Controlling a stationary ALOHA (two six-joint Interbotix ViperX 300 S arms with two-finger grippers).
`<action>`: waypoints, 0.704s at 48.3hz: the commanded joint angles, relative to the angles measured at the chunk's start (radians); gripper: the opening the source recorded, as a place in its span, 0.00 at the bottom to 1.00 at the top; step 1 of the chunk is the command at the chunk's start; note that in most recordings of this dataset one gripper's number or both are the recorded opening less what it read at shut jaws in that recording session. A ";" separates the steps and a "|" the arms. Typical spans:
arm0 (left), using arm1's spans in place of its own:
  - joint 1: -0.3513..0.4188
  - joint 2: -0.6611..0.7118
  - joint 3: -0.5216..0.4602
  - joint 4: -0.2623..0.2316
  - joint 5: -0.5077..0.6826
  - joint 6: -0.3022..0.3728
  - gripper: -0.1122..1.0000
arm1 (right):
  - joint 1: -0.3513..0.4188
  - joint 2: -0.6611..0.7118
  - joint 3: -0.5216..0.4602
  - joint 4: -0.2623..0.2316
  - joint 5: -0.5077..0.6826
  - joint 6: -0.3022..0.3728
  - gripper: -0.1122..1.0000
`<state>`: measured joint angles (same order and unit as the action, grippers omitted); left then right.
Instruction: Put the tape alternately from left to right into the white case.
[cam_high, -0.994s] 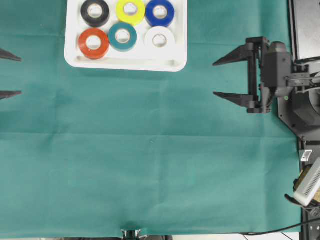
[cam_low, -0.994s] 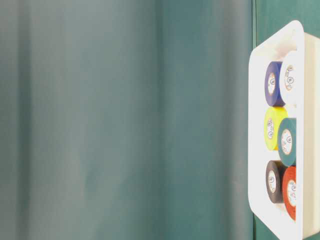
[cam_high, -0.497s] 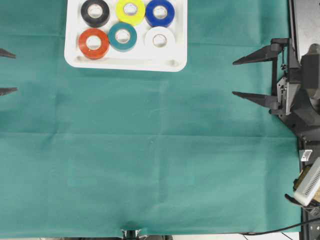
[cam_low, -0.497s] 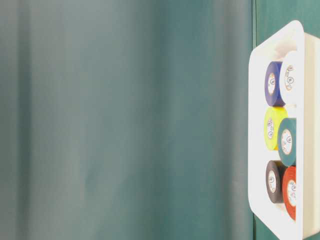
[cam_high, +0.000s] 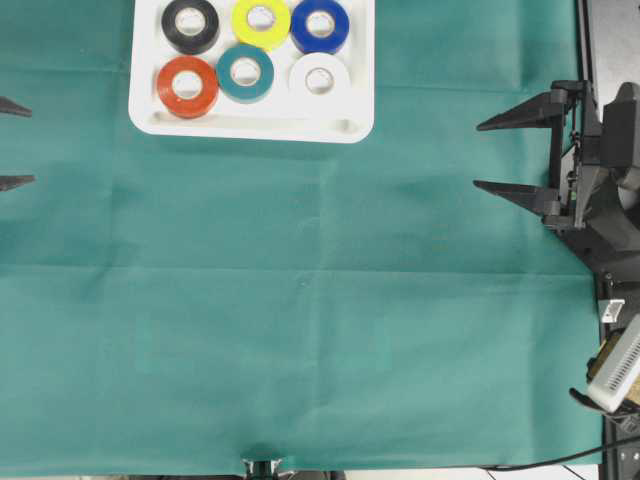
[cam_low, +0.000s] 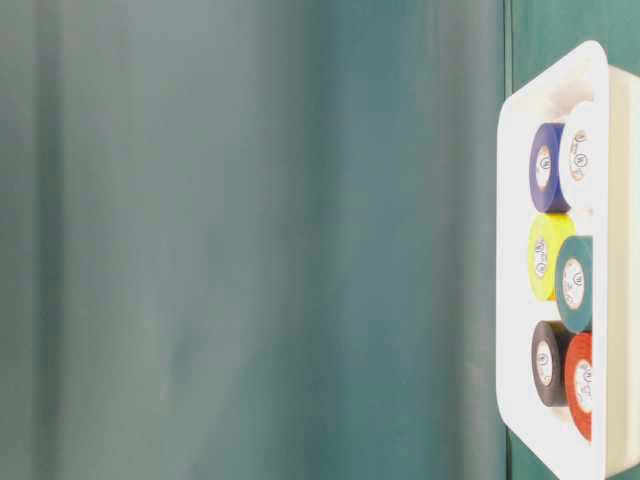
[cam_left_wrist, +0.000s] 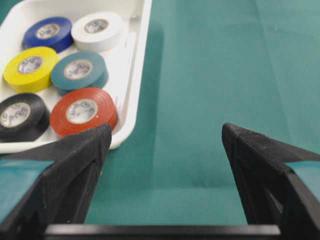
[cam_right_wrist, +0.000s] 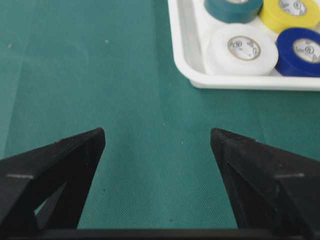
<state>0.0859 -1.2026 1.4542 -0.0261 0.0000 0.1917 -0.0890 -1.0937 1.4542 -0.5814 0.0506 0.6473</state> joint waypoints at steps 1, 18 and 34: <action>0.005 0.003 -0.005 0.000 -0.005 0.002 0.93 | 0.002 0.005 -0.005 -0.002 -0.005 0.002 0.80; 0.005 -0.005 0.018 0.000 -0.005 0.002 0.93 | 0.002 0.005 -0.005 -0.005 0.002 -0.005 0.80; 0.008 -0.005 0.035 0.000 -0.005 0.002 0.93 | 0.002 0.005 -0.003 -0.005 -0.003 -0.009 0.80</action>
<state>0.0905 -1.2149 1.5018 -0.0261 0.0000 0.1917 -0.0890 -1.0937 1.4603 -0.5844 0.0537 0.6412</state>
